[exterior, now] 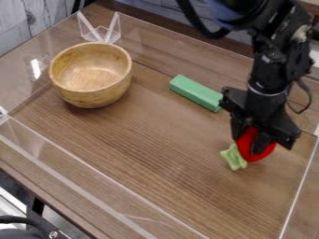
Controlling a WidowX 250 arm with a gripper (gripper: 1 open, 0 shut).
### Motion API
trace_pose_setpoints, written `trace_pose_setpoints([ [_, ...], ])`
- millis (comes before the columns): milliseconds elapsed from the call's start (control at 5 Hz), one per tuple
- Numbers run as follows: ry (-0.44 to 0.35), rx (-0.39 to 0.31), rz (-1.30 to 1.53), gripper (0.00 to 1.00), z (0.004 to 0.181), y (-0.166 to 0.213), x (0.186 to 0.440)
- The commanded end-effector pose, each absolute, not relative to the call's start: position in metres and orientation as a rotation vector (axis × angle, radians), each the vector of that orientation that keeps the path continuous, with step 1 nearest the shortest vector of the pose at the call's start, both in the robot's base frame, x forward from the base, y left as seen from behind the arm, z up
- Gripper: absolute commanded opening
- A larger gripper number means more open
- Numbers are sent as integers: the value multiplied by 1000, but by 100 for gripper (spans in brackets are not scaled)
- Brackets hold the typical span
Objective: Move the red fruit to the right
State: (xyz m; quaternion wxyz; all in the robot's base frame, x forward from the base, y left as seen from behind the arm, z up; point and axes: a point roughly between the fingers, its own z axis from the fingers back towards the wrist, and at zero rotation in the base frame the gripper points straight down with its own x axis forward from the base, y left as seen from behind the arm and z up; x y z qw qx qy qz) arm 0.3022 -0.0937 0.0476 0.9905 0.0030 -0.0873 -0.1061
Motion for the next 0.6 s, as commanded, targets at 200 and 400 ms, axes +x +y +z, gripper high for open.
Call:
trace_pose_setpoints([
  [200,-196,10,-243,100,42,-84,314],
  [400,-197,19,-233,0,35,-81,319],
])
